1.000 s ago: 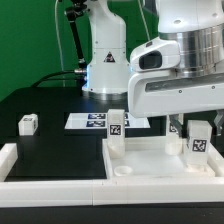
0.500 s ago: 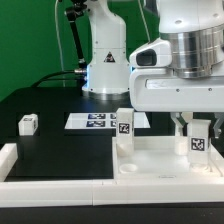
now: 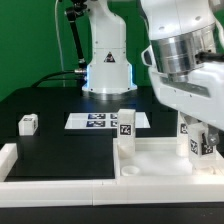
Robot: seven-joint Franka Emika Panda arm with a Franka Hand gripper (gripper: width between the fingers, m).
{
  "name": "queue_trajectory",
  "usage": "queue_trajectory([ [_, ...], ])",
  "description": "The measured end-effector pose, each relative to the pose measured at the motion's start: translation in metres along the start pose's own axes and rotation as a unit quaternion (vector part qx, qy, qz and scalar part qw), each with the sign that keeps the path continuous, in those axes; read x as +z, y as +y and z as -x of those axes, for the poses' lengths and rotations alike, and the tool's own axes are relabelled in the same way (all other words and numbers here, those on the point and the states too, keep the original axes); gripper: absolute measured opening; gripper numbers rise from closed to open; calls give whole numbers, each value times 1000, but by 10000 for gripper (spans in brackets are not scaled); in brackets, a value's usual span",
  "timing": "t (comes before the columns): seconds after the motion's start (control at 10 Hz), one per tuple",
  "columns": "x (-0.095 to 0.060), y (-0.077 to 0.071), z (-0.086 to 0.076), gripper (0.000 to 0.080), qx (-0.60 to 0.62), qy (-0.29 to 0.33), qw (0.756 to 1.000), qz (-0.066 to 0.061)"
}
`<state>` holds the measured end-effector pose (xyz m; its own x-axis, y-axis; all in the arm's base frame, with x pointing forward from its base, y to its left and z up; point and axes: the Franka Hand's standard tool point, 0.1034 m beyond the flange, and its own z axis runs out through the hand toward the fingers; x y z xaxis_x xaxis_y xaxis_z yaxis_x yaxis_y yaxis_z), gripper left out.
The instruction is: Assemble square table
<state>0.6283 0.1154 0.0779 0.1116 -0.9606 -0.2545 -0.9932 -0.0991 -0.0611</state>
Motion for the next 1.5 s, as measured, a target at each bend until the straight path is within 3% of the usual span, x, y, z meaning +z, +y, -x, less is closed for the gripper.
queue_trajectory([
  [0.2,0,0,0,302,-10,0,1000,0],
  [0.3,1,1,1,478,-40,2,999,5],
  [0.4,2,4,1,478,-115,11,993,22],
  [0.5,1,3,-1,616,-204,20,978,32],
  [0.6,0,3,-2,639,-280,24,959,39],
  [0.8,1,3,-2,648,-334,22,942,40],
  [1.0,4,1,4,648,-466,48,882,56],
  [1.2,9,-3,13,648,-586,66,805,58],
  [1.3,9,-3,13,648,-583,65,808,57],
  [1.5,9,-3,12,387,-572,66,816,56],
])
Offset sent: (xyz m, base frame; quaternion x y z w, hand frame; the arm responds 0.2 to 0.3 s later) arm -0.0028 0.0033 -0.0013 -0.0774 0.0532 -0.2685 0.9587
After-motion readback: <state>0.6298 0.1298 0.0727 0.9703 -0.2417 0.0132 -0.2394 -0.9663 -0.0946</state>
